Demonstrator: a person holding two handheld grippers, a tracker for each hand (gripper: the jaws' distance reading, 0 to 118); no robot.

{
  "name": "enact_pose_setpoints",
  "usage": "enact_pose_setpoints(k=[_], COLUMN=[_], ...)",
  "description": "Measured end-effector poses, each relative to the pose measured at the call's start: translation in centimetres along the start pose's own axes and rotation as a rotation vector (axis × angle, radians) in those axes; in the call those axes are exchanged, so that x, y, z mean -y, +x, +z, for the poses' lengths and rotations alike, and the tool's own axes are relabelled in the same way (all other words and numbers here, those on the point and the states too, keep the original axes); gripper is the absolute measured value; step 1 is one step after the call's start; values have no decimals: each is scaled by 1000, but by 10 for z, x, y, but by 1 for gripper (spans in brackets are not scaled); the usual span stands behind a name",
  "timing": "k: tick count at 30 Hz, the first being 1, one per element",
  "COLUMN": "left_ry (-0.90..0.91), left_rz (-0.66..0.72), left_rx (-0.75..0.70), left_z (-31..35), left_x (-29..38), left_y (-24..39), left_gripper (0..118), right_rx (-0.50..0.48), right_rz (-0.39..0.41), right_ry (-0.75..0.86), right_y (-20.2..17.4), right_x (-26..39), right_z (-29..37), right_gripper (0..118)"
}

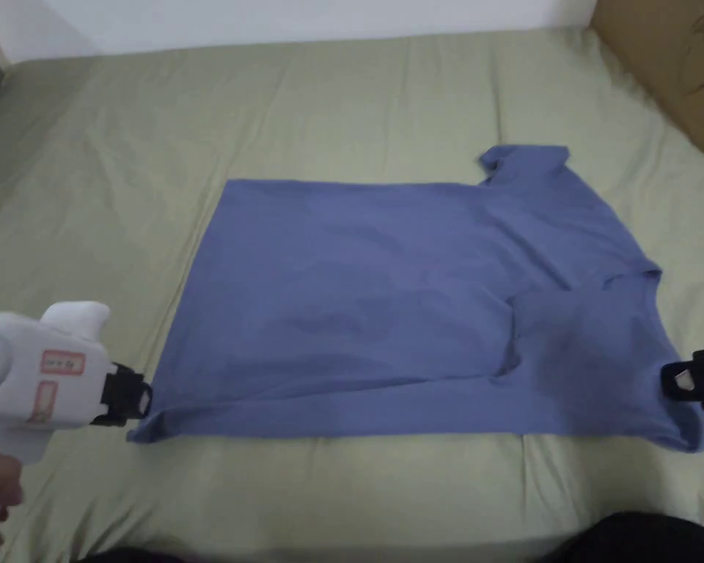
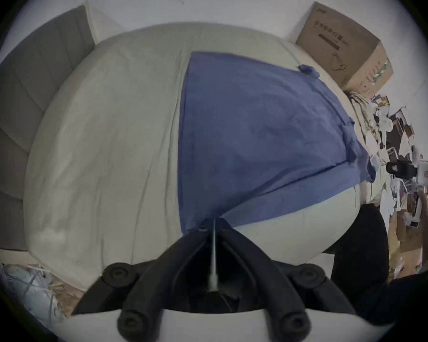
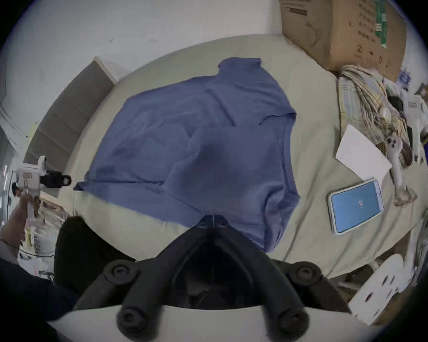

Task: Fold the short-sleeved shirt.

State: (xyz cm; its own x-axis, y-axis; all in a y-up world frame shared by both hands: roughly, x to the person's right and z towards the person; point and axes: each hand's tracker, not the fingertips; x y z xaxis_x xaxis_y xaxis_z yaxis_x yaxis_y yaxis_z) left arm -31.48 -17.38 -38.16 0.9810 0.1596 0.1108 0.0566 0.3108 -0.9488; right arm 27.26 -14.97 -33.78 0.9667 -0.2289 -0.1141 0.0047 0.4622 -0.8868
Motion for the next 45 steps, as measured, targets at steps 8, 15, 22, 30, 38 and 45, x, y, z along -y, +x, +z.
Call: enact_pose_setpoints(k=[8, 15, 22, 30, 38, 45], left_ry=[-29, -18, 109, 111, 115, 153], left_rz=[-36, -136, -67, -89, -83, -52], left_rx=[-73, -40, 2, 16, -5, -8], left_z=[-47, -54, -25, -15, -12, -2], left_x=[1, -2, 2, 5, 3, 0], left_y=[-17, -9, -3, 24, 24, 23], left_gripper=[107, 0, 0, 0, 0, 0], right_rx=[-18, 5, 140, 176, 147, 133], right_rz=[-27, -47, -63, -64, 40, -30], right_ry=[-42, -38, -71, -130, 7, 45], right_y=[7, 20, 39, 53, 39, 54], right_x=[3, 4, 5, 5, 9, 13], right_z=[-29, -35, -42, -84, -61, -33], right_gripper=[0, 0, 60, 96, 3, 3])
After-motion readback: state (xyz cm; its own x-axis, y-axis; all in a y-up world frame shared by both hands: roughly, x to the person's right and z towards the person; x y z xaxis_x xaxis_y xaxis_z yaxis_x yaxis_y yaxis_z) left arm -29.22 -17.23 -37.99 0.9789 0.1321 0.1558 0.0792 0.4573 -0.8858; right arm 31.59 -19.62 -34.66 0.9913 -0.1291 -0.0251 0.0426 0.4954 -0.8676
